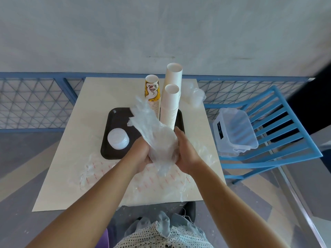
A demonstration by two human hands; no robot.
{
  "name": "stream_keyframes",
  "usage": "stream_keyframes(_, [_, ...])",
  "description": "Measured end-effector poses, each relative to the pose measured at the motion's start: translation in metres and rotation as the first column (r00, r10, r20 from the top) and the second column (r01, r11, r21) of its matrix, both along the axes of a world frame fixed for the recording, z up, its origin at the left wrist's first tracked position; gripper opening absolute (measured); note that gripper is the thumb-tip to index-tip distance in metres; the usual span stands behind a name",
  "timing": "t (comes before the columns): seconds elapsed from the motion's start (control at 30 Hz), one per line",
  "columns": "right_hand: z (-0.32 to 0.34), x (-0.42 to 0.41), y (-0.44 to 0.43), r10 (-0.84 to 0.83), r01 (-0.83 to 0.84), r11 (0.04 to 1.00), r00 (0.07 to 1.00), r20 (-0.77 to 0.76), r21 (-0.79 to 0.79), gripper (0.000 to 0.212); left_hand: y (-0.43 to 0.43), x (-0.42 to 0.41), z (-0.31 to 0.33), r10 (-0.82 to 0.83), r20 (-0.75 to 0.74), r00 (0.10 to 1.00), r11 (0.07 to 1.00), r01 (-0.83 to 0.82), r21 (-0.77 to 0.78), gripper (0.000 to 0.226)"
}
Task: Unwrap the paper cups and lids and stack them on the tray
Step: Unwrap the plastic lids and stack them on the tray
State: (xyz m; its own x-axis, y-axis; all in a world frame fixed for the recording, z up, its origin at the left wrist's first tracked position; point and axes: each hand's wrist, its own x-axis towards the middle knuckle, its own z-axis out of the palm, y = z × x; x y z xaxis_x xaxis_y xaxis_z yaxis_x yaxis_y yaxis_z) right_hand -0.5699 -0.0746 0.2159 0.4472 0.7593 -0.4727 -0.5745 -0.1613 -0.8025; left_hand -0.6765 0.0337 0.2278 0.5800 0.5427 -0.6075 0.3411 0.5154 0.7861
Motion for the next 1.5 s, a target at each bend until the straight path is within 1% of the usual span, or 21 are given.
stream_keyframes(0.07, [-0.006, -0.009, -0.001, -0.059, 0.067, 0.997, 0.976, 0.209, -0.031, 0.04, 0.003, -0.005, -0.001, -0.038, 0.06, 0.998, 0.999, 0.039, -0.027, 0.031])
stream_keyframes(0.13, [-0.009, -0.018, -0.004, -0.123, 0.185, 0.978, 0.88, 0.459, -0.093, 0.026, 0.004, -0.006, -0.002, -0.006, 0.086, 0.996, 0.998, 0.011, -0.059, 0.028])
stream_keyframes(0.17, [-0.009, -0.021, -0.005, -0.145, 0.231, 0.968, 0.834, 0.532, -0.097, 0.024, 0.003, -0.005, -0.001, 0.015, 0.089, 0.996, 0.997, -0.009, -0.072, 0.026])
stream_keyframes(0.27, [-0.011, -0.02, -0.006, -0.192, 0.301, 0.95, 0.766, 0.613, -0.079, 0.024, 0.004, -0.004, 0.001, 0.066, 0.107, 0.992, 0.992, -0.053, -0.116, 0.026])
stream_keyframes(0.33, [-0.015, -0.016, -0.005, -0.184, 0.314, 0.945, 0.742, 0.645, -0.092, 0.022, 0.006, -0.005, 0.002, 0.092, 0.174, 0.98, 0.986, -0.065, -0.156, 0.03])
stream_keyframes(0.43, [-0.028, -0.01, -0.009, -0.083, 0.278, 0.944, 0.723, 0.685, -0.179, 0.019, 0.008, -0.008, 0.007, 0.132, 0.296, 0.946, 0.966, -0.055, -0.255, 0.039])
stream_keyframes(0.47, [-0.031, -0.009, -0.011, -0.03, 0.247, 0.944, 0.723, 0.69, -0.218, 0.018, 0.009, -0.009, 0.01, 0.141, 0.324, 0.936, 0.961, -0.05, -0.273, 0.036])
stream_keyframes(0.53, [-0.038, -0.007, -0.015, 0.092, 0.144, 0.939, 0.767, 0.635, -0.311, 0.016, 0.012, -0.011, 0.013, 0.149, 0.36, 0.921, 0.956, -0.041, -0.29, 0.031])
stream_keyframes(0.6, [-0.039, -0.003, -0.017, 0.154, 0.025, 0.938, 0.862, 0.482, -0.346, 0.011, 0.013, -0.012, 0.016, 0.151, 0.372, 0.916, 0.958, -0.043, -0.285, 0.033])
stream_keyframes(0.67, [-0.03, 0.001, -0.017, 0.054, 0.011, 0.967, 0.967, 0.25, -0.253, 0.019, 0.016, -0.013, 0.019, 0.144, 0.35, 0.926, 0.967, -0.056, -0.249, 0.037])
stream_keyframes(0.73, [-0.016, 0.008, -0.015, -0.041, 0.046, 0.986, 0.999, 0.031, -0.162, 0.036, 0.018, -0.013, 0.019, 0.144, 0.315, 0.938, 0.977, -0.084, -0.196, 0.039])
stream_keyframes(0.77, [-0.01, 0.011, -0.013, -0.027, 0.024, 0.992, 0.999, -0.018, -0.126, 0.041, 0.02, -0.013, 0.017, 0.147, 0.287, 0.947, 0.982, -0.105, -0.155, 0.039])
stream_keyframes(0.87, [0.007, 0.01, -0.004, 0.066, -0.067, 0.997, 0.997, -0.038, -0.037, 0.046, 0.023, -0.012, 0.011, 0.152, 0.229, 0.961, 0.988, -0.144, -0.051, 0.046])
stream_keyframes(0.93, [0.013, 0.004, 0.002, 0.111, -0.111, 0.994, 0.994, -0.001, -0.015, 0.05, 0.023, -0.008, 0.011, 0.119, 0.199, 0.973, 0.992, -0.125, 0.021, 0.05])
stream_keyframes(1.0, [0.016, -0.001, 0.006, 0.163, -0.164, 0.987, 0.982, 0.094, -0.002, 0.042, 0.022, -0.002, 0.014, 0.123, 0.138, 0.983, 0.991, -0.129, 0.034, 0.057])
stream_keyframes(1.1, [0.016, -0.006, 0.011, 0.163, -0.171, 0.985, 0.975, 0.15, 0.039, 0.033, 0.022, 0.004, 0.02, 0.138, 0.088, 0.986, 0.989, -0.141, 0.032, 0.046])
stream_keyframes(1.13, [0.014, -0.007, 0.012, 0.139, -0.147, 0.988, 0.981, 0.139, 0.054, 0.032, 0.022, 0.004, 0.02, 0.128, 0.084, 0.988, 0.989, -0.134, 0.066, 0.043])
stream_keyframes(1.23, [0.011, -0.007, 0.013, 0.06, -0.063, 0.995, 0.997, 0.052, 0.071, 0.033, 0.024, 0.002, 0.015, -0.022, 0.013, 1.0, 0.934, 0.016, 0.358, 0.033])
stream_keyframes(1.3, [0.011, -0.006, 0.013, 0.017, -0.015, 0.998, 0.999, -0.029, 0.062, 0.042, 0.027, -0.004, 0.01, 0.01, 0.032, 0.999, 0.921, -0.022, 0.39, 0.03])
stream_keyframes(1.4, [0.011, -0.003, 0.013, -0.031, 0.034, 0.999, 0.996, -0.087, 0.035, 0.051, 0.024, -0.017, 0.004, 0.071, 0.094, 0.993, 0.888, -0.105, 0.447, 0.022])
stream_keyframes(1.5, [0.017, 0.001, 0.009, -0.038, 0.052, 0.993, 0.991, -0.131, 0.102, 0.045, 0.023, -0.028, -0.003, 0.038, 0.091, 0.995, 0.808, -0.085, 0.584, 0.019])
